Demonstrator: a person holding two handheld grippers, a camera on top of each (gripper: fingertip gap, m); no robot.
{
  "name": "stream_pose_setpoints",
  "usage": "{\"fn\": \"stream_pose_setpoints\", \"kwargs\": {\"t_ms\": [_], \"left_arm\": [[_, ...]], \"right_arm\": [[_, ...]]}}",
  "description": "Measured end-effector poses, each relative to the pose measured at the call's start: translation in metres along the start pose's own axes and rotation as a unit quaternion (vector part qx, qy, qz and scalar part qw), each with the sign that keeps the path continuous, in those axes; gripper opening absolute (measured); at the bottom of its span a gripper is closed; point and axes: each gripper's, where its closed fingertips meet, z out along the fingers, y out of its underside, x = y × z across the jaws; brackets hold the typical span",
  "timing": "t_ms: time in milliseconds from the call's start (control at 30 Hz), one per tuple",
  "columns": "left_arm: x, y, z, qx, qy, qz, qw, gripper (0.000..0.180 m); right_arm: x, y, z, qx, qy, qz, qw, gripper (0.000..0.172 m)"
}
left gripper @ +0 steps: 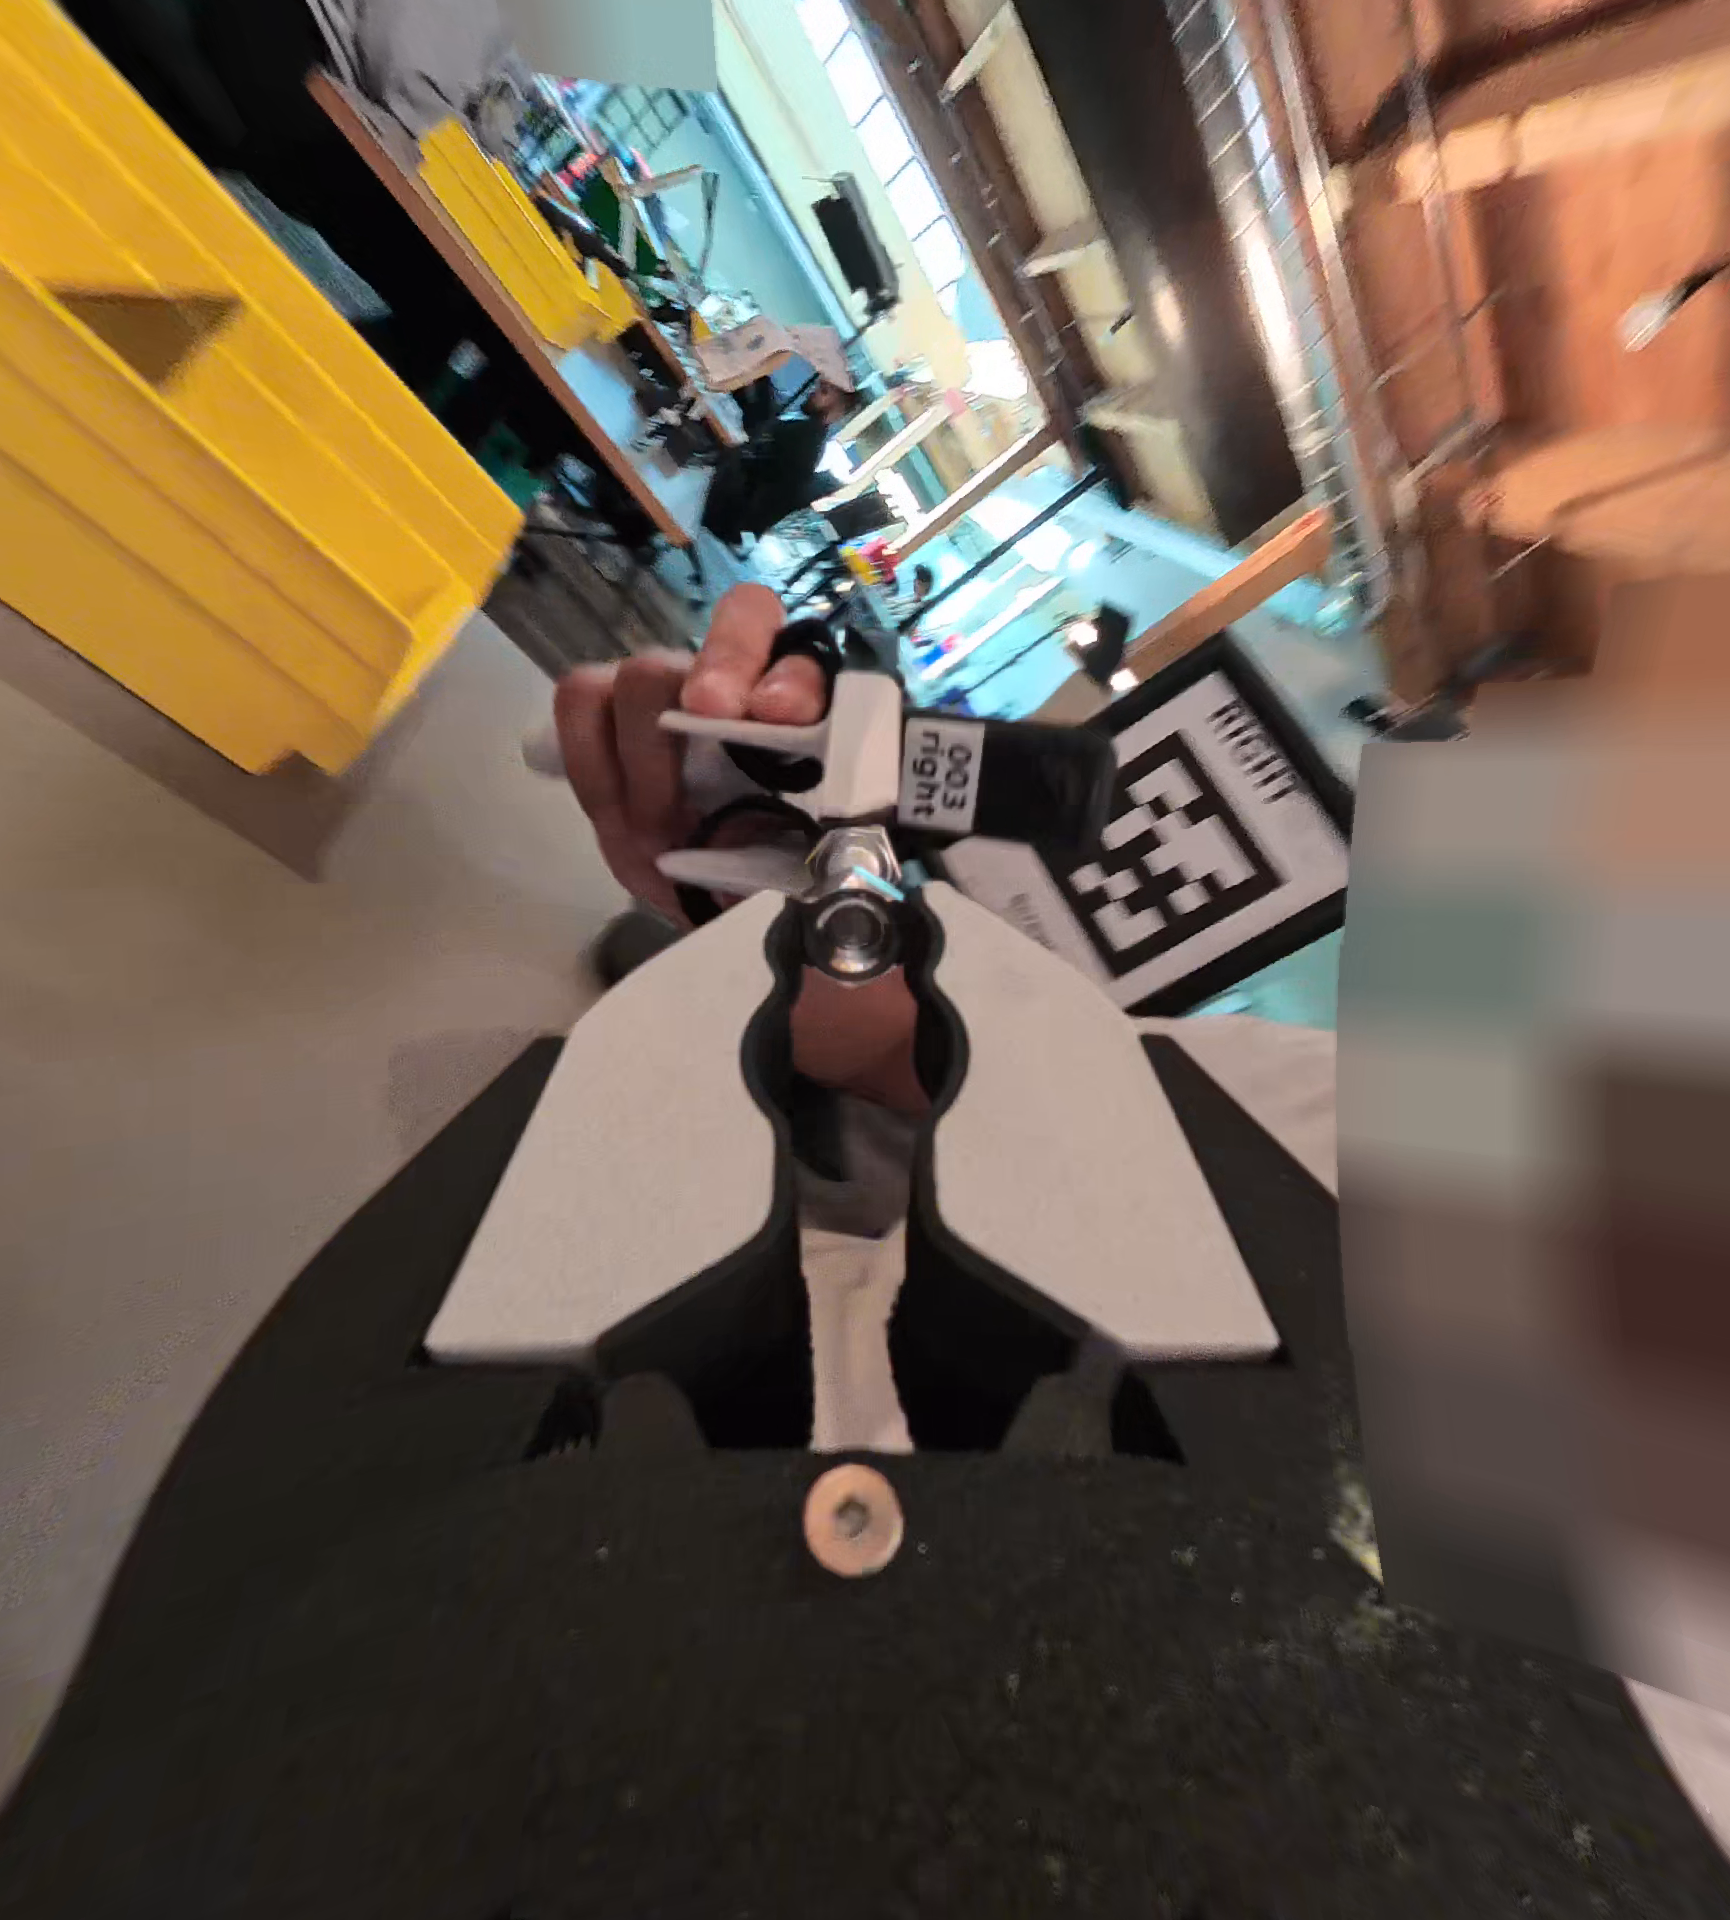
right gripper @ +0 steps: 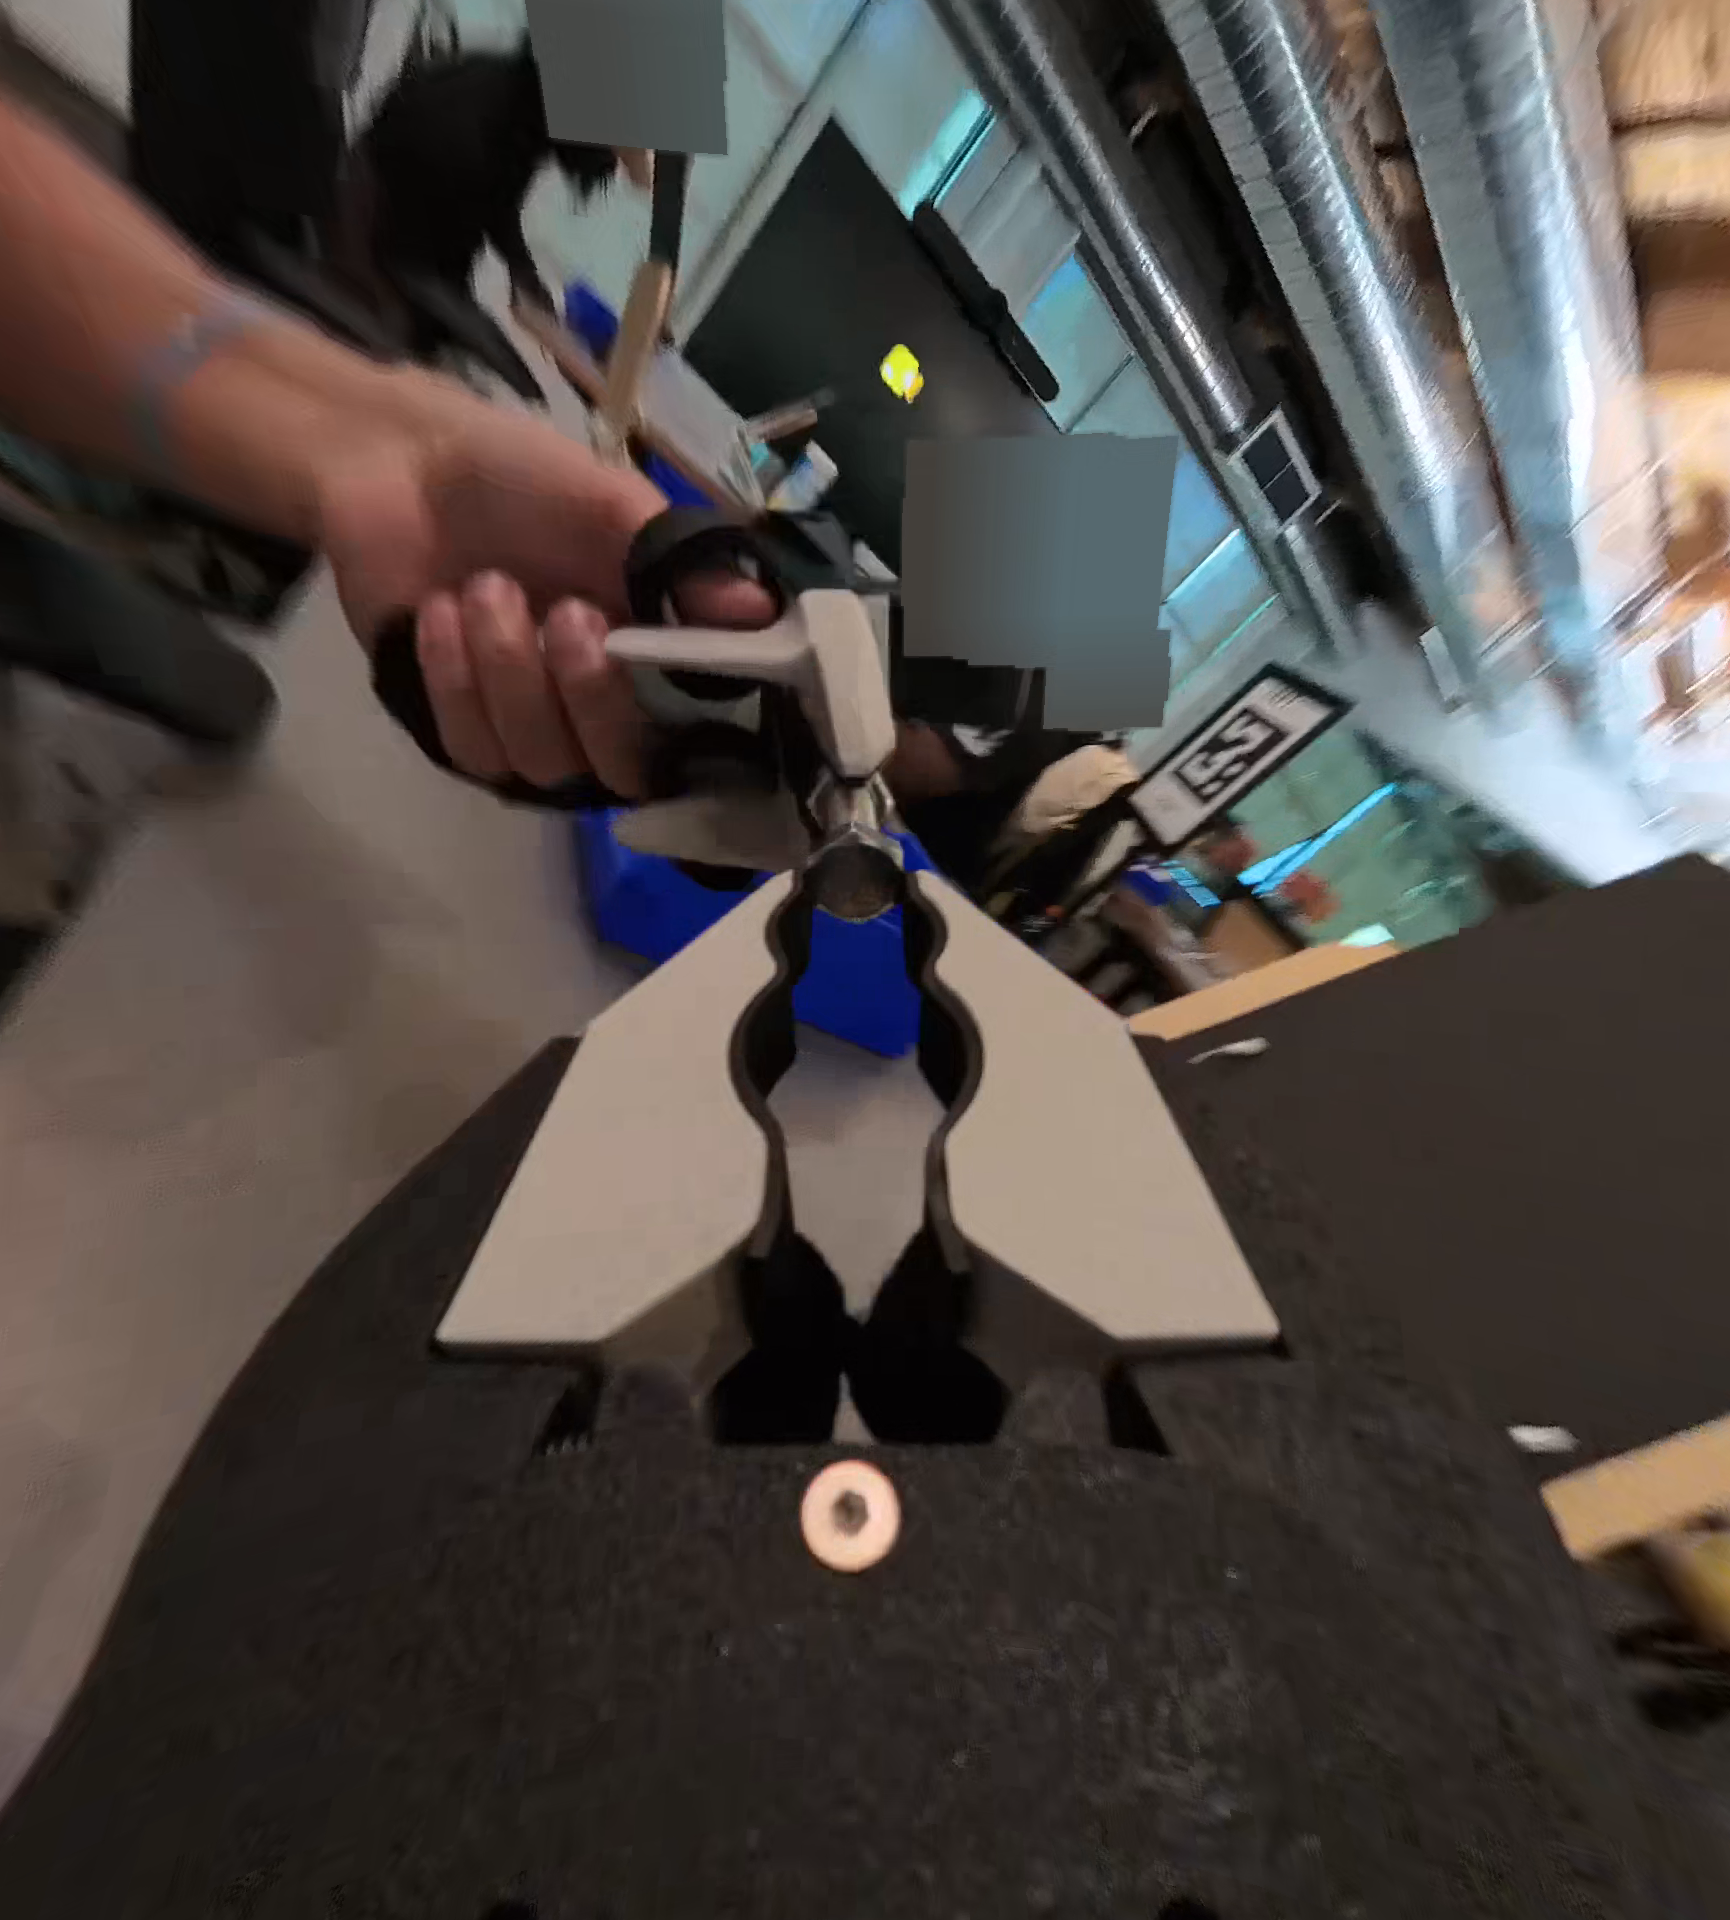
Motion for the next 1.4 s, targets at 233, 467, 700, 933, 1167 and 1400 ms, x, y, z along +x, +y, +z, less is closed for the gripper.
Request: {"fn": "stream_pose_setpoints", "kwargs": {"t_ms": [233,467,700,933,1167,1400], "left_arm": [[0.000,0.006,-0.005,0.008,0.036,-0.048,0.998,0.018],[-0.028,-0.005,-0.017,0.026,-0.091,0.347,0.933,0.065],[-0.030,0.000,-0.036,-0.031,-0.132,0.636,0.760,0.057],[-0.024,0.007,-0.033,-0.067,-0.127,0.707,0.692,0.045],[-0.026,0.009,-0.030,-0.062,-0.120,0.704,0.697,0.017],[-0.026,0.004,-0.026,-0.050,-0.147,0.590,0.792,0.017]], "right_arm": [[-0.007,-0.002,0.003,-0.037,-0.004,-0.084,0.996,0.017],[-0.011,0.008,0.009,0.042,-0.052,0.246,0.967,0.016],[-0.016,0.020,0.017,0.105,-0.140,0.557,0.812,0.016],[-0.018,0.024,0.021,0.145,-0.186,0.698,0.676,0.016],[-0.023,0.026,0.024,0.138,-0.189,0.717,0.657,0.016],[-0.017,0.026,0.019,0.132,-0.164,0.666,0.715,0.016]]}}
